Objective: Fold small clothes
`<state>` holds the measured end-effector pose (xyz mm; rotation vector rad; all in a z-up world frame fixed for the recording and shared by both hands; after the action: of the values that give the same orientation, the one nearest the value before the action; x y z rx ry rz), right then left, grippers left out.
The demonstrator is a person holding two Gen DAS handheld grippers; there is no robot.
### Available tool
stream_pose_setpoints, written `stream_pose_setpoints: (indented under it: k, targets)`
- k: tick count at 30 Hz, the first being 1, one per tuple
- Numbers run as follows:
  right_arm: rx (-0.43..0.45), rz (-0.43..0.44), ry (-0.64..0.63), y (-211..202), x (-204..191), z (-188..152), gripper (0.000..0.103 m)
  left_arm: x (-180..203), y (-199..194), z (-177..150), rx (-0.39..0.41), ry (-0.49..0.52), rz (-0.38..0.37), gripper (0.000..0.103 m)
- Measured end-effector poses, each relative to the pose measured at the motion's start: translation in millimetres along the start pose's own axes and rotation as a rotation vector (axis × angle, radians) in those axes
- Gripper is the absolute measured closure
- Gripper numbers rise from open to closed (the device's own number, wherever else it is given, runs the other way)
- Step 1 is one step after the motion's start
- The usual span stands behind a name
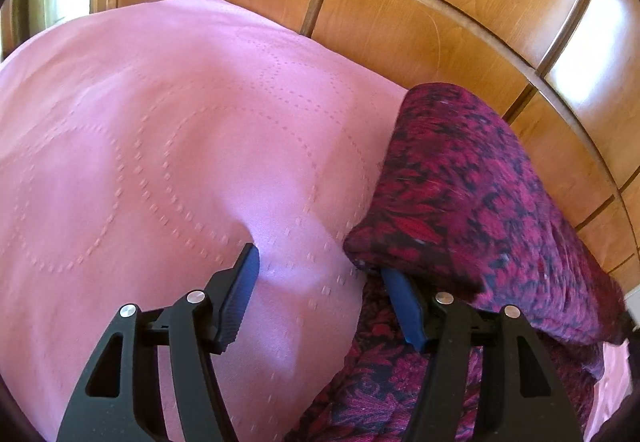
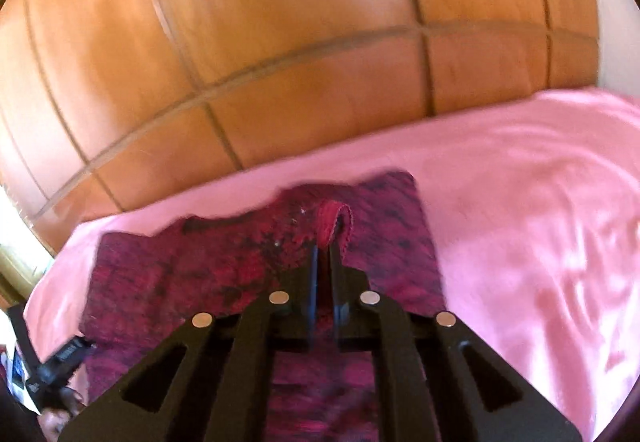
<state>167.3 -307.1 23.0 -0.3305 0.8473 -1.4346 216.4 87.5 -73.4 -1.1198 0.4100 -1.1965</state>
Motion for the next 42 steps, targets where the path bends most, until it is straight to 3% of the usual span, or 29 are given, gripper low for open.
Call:
stream_pose_setpoints:
  k: [4,11,16,20,22,24,26,29,31,37,40,42]
  targets:
    - [-0.053,-0.023,0.041,22,21,-12,0.099,2,-1,-2,-0.002,0.024,0.014,0.039]
    - [-0.05,-0.019,0.068,21,28,-19,0.099,-6,-15,-7,-0.026,0.048,-0.008,0.04]
    - [-0.025,-0.043,0.059,10,29,-18,0.099,-31,-46,-9,0.015,0.064,-0.05,0.04]
    - [-0.042,-0.054,0.033,13,24,-19,0.099,-39,-65,7,0.069,0.099,-0.016,0.04]
    - [-0.043,-0.061,0.018,14,21,-19,0.098,-32,-72,16,0.095,0.131,-0.022,0.04]
    - [-0.039,-0.067,0.024,10,22,-17,0.083,-20,-78,27,0.119,0.161,-0.048,0.04]
    - [-0.007,-0.087,0.023,-1,21,-14,0.082,-5,-81,38,0.137,0.197,-0.068,0.042]
    - [0.056,-0.103,-0.006,-25,13,-12,0.069,14,-79,52,0.153,0.235,-0.09,0.042]
    - [0.086,-0.079,-0.045,-36,-1,-10,0.069,26,-75,63,0.147,0.259,-0.109,0.042]
    - [0.019,-0.016,-0.19,-15,-47,-14,0.064,50,-54,87,0.098,0.307,-0.13,0.05]
    - [-0.023,-0.051,-0.228,5,-54,-16,0.062,70,-42,89,0.082,0.38,-0.13,0.061]
    - [-0.054,-0.094,-0.227,19,-49,-15,0.063,86,-31,85,0.069,0.434,-0.121,0.061]
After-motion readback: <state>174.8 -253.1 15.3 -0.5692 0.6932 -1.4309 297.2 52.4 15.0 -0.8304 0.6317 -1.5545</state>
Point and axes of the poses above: each gripper's, at about its wrist camera, not at the fingertips, and y roughly the way its jaws point, x to its right, z to its top, the point moved 1 cm from there along y, roughly the way its jaws point, and after that the axes turned 11 degrees about -x, right-handed, at the moved point
